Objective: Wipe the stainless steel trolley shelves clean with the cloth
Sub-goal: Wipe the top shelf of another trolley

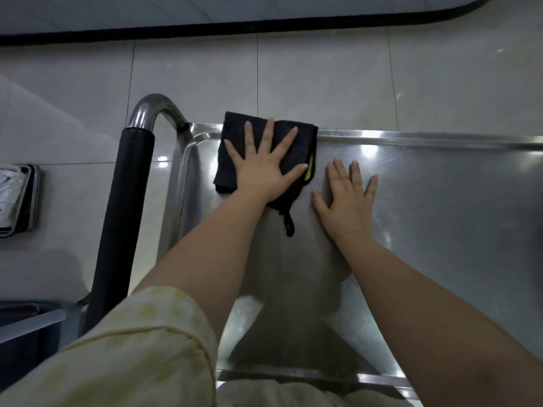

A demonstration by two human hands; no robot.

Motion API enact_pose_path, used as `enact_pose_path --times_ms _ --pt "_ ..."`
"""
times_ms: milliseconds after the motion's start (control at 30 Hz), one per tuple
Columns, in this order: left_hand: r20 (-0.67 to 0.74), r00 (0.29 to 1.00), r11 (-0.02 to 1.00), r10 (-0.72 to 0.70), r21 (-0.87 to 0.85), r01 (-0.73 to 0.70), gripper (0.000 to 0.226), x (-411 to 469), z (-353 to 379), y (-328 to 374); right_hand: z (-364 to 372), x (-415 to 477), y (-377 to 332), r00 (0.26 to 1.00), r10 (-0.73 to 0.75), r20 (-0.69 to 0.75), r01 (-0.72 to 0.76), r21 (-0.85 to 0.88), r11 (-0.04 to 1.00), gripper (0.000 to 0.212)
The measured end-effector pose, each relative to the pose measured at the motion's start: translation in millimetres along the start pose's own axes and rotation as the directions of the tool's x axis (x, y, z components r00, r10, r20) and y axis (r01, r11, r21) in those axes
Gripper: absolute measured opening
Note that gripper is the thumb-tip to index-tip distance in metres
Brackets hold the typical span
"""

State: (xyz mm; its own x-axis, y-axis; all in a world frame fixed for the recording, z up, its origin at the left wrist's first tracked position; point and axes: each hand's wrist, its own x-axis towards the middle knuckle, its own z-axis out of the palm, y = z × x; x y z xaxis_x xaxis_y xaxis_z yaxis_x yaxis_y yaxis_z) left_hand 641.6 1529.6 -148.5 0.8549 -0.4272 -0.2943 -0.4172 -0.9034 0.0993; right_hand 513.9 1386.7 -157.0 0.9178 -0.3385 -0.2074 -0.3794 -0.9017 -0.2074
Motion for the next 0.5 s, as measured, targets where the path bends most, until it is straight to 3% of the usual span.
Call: enact_pose_path --times_ms 133,333,500 --pt "-0.001 0.975 0.975 -0.223 -0.021 0.223 0.082 -13.7 -5.7 -84.2 -1.0 -0.4 1.3 1.000 -0.015 0.006 0.015 0.008 1.000 0.068" --pt "0.022 0.971 0.971 -0.239 0.016 0.239 0.080 -25.2 -12.2 -103.6 -13.8 3.3 26.4 0.986 -0.139 0.089 0.142 -0.027 0.990 0.064" --pt "0.013 0.971 0.971 -0.237 0.025 0.237 0.079 -28.5 -9.4 -101.0 -34.6 -18.3 138.7 0.976 0.202 0.082 -0.193 -0.104 0.976 0.064"
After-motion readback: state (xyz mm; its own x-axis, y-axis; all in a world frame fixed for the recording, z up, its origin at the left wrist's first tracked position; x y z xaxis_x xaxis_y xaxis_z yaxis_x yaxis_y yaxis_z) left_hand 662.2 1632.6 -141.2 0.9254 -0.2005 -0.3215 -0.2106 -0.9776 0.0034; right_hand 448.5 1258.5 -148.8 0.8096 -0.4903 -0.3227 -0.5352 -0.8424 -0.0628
